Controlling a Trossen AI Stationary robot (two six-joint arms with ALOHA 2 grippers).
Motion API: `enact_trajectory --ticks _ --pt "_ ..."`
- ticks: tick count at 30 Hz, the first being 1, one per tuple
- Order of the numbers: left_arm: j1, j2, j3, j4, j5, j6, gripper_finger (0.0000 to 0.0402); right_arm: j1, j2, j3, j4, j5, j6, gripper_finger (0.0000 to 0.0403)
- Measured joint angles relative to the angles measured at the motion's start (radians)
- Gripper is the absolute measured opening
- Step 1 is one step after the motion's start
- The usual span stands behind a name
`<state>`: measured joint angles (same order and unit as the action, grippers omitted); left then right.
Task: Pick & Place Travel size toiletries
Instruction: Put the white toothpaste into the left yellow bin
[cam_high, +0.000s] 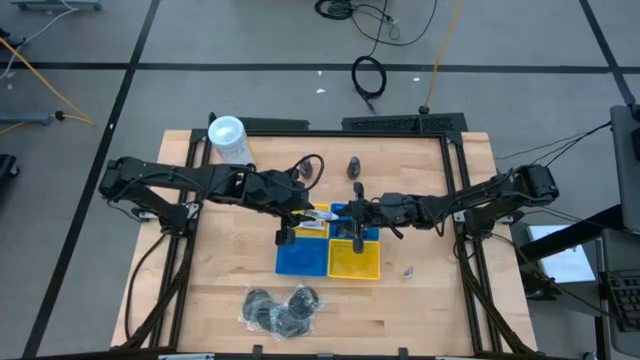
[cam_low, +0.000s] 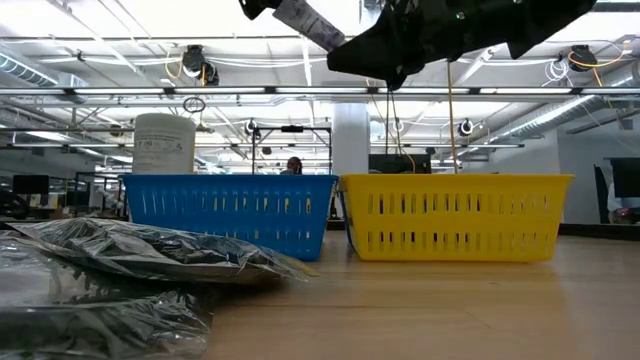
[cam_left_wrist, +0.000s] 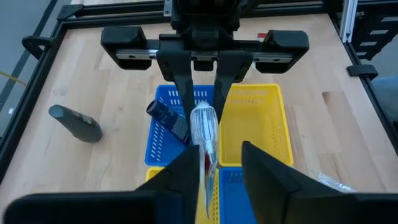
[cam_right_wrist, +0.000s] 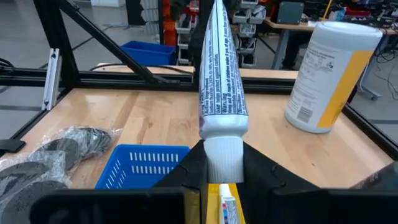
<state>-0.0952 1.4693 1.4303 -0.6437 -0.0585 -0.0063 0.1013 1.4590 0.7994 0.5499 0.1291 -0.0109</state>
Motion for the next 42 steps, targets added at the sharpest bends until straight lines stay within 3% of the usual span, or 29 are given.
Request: enact_trajectory --ticks 9,20,27,32,42 --pt "0.0 0.0 0.0 0.054 -0.103 -0.007 0.0172 -0.027 0.0 0.0 -0.107 0.001 0.056 0.0045" --pt "0.0 0.0 0.0 0.07 -0.126 -0.057 0.0175 -0.137 0.0 0.0 -0.211 -0.004 0.138 0.0045" --pt "0.0 0.0 0.0 0.07 -0.126 -0.055 0.0175 -0.175 0.0 0.0 -0.225 -0.059 0.154 0.0045" --pt "0.0 0.0 0.0 0.071 -0.126 -0.051 0.0175 -0.173 0.072 0.001 -0.168 -0.128 0.164 0.0045" --pt "0.0 0.0 0.0 0.071 -0.127 -0.053 0.0175 -0.171 0.272 0.145 -0.173 -0.184 0.158 0.0045"
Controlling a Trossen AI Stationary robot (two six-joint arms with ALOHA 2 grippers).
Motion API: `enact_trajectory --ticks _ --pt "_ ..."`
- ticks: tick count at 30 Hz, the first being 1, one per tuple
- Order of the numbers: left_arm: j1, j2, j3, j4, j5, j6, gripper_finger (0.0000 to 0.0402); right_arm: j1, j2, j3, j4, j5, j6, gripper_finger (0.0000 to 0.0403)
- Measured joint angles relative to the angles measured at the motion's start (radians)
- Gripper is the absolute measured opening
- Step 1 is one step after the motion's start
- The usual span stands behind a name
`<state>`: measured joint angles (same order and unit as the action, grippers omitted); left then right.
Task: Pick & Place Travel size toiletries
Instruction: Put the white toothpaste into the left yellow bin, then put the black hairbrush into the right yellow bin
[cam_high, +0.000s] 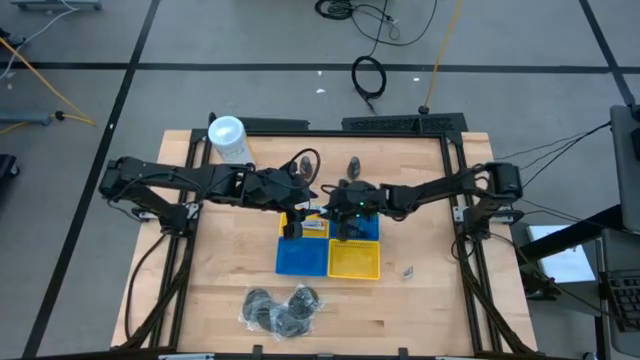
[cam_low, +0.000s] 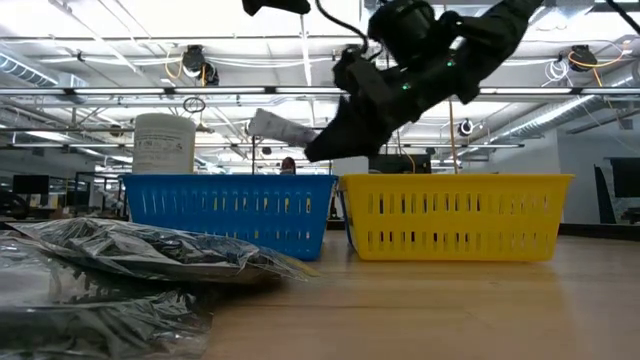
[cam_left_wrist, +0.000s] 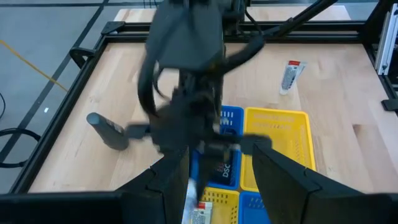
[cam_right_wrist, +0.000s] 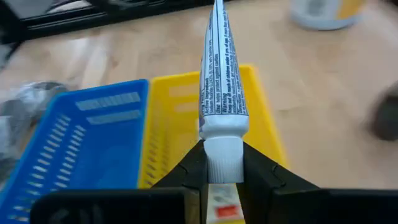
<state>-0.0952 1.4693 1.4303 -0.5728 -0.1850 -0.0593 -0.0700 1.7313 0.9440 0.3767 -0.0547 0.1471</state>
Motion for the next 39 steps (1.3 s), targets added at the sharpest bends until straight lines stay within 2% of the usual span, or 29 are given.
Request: enact_trajectory --ticks 6,16,23,26,35,39 --pt "0.0 0.0 0.0 0.0 0.0 0.001 0.0175 0.007 0.06 0.05 -0.003 -0.027 -0.002 0.0045" --pt "0.0 0.0 0.0 0.0 0.0 0.002 0.0175 0.008 0.067 0.048 -0.009 -0.026 -0.002 0.0045" --pt "0.0 0.0 0.0 0.0 0.0 0.0 0.0175 0.008 0.067 0.048 -0.012 -0.026 -0.002 0.01" --pt "0.0 0.0 0.0 0.0 0.0 -0.001 0.0175 0.008 0.067 0.048 -0.008 -0.025 -0.002 0.011" --pt "0.0 0.0 0.0 -0.001 0.0 -0.003 0.0175 0.008 0.067 0.048 -0.008 -0.026 -0.013 0.0102" --pt "-0.004 0.0 0.0 -0.041 0.001 -0.061 0.0175 0.008 0.067 0.048 -0.008 -0.026 -0.013 0.0103"
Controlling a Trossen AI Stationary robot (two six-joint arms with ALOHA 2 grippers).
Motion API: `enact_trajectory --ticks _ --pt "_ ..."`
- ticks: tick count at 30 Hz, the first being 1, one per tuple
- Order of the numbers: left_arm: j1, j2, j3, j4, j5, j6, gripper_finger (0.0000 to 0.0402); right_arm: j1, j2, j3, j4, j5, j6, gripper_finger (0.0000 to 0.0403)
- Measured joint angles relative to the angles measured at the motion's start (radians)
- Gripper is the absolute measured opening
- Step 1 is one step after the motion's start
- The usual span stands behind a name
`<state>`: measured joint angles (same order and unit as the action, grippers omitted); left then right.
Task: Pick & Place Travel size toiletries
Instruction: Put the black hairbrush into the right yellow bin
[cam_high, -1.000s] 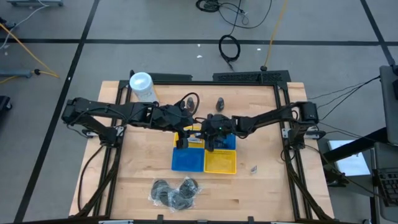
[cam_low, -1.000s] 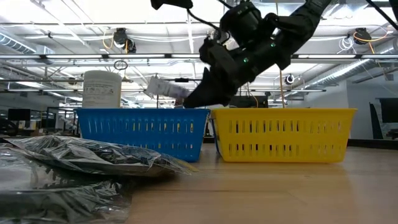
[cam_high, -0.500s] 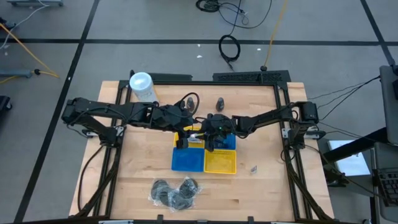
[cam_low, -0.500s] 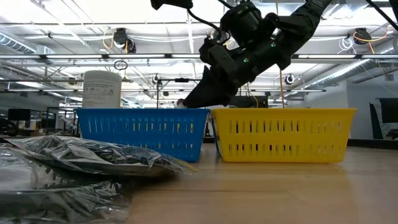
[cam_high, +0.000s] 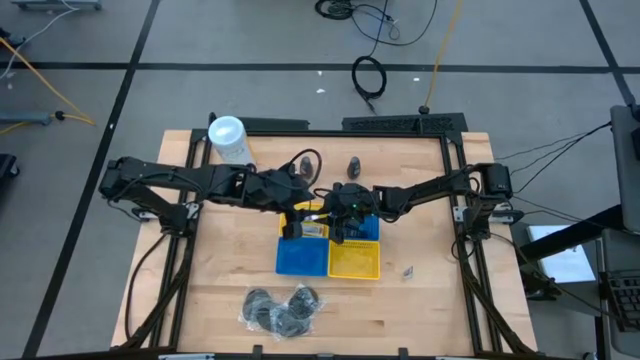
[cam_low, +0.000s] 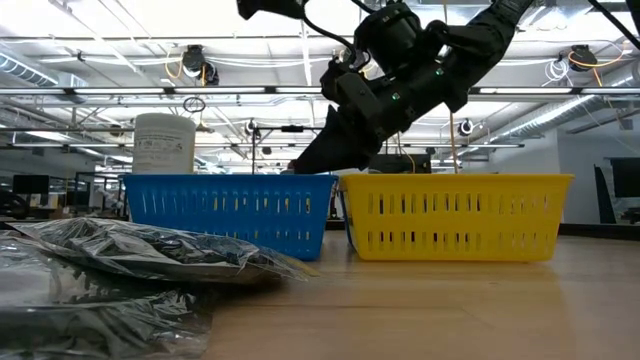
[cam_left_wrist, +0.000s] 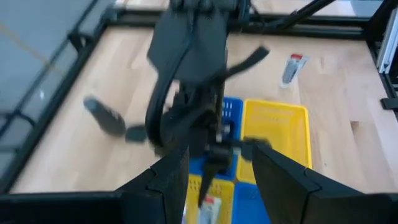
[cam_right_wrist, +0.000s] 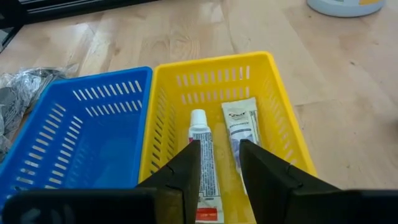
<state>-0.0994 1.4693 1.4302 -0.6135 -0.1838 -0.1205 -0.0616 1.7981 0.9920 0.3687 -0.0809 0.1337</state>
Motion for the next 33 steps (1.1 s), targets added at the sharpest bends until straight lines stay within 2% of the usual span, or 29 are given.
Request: enact_trajectory --ticks 6,14,22,26,33 --pt "-0.058 0.0 0.0 -0.166 0.075 -0.148 0.0175 0.017 0.0 0.0 -0.015 -0.004 -0.004 0.0103" --pt "-0.242 0.0 -0.002 -0.268 0.069 -0.378 0.0175 0.049 0.0 0.0 -0.015 -0.006 -0.034 0.0102" --pt "-0.452 0.001 -0.147 -0.12 -0.014 -0.612 0.0175 0.085 -0.046 -0.002 -0.021 -0.023 -0.044 0.0103" --pt "-0.533 0.001 -0.239 -0.052 -0.071 -0.726 0.0175 0.115 -0.114 -0.002 -0.029 -0.082 -0.065 0.0101" --pt "-0.64 0.0 -0.38 0.079 -0.134 -0.939 0.0175 0.195 -0.269 -0.017 -0.145 -0.104 -0.093 0.0102"
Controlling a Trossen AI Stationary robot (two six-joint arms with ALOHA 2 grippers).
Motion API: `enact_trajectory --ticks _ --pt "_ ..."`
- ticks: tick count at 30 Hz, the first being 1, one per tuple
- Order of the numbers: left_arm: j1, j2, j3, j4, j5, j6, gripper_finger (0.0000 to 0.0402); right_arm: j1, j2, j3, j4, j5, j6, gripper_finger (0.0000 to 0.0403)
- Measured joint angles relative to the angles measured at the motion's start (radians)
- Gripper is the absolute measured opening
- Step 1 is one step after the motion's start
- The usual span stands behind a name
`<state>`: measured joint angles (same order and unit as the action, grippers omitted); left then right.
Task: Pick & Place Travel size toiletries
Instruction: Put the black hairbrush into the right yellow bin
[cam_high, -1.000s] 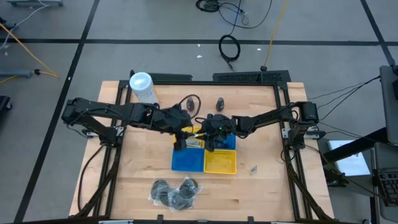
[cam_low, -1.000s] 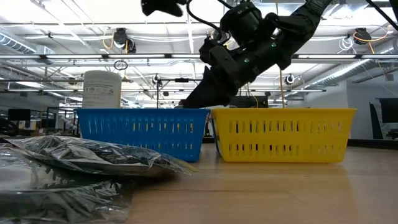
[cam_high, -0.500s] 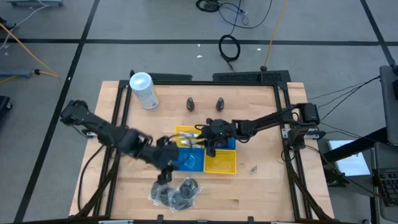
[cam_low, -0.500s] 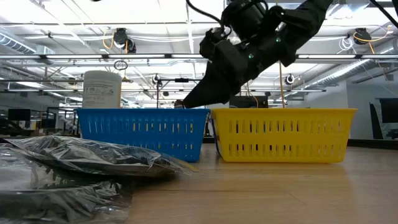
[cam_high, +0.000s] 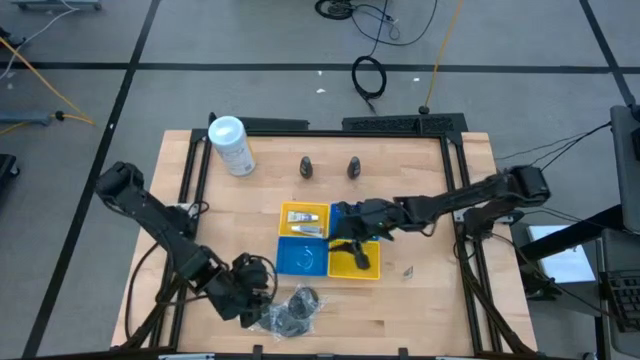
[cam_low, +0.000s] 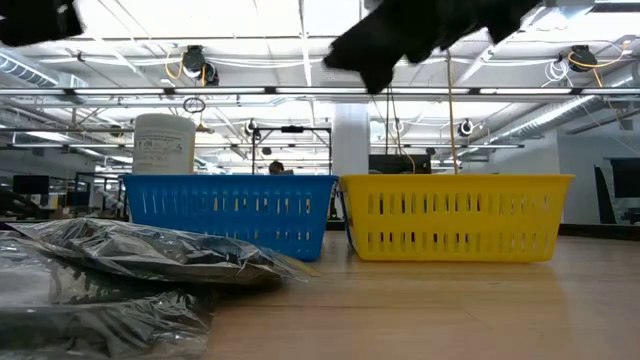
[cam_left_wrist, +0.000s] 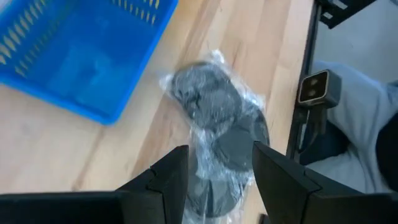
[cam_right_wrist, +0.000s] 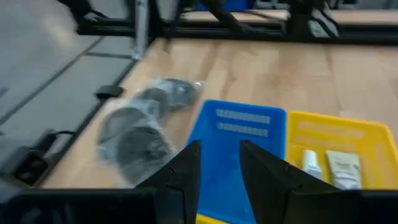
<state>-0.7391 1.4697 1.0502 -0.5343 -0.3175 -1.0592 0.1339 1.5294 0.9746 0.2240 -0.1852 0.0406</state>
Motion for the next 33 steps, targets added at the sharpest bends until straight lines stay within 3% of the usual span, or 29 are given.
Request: enact_trajectory --ticks 8,13,20,25,33 --pt "-0.075 0.0 -0.138 0.074 -0.004 -0.307 0.0175 0.093 -0.159 -0.094 0.003 0.009 0.006 0.0102" --pt "-0.114 0.0 -0.181 0.073 0.0 -0.463 0.0175 0.148 -0.224 -0.164 0.012 0.131 0.026 0.0097" --pt "-0.164 0.0 -0.186 0.065 -0.007 -0.668 0.0175 0.2 -0.245 -0.219 0.046 0.238 0.047 0.0095" --pt "-0.18 0.037 -0.186 0.075 0.0 -0.812 0.0175 0.223 -0.246 -0.235 0.109 0.239 0.046 0.0095" --pt "-0.186 0.118 -0.186 0.189 0.015 -0.854 0.0175 0.236 -0.246 -0.235 0.11 0.24 0.045 0.0095"
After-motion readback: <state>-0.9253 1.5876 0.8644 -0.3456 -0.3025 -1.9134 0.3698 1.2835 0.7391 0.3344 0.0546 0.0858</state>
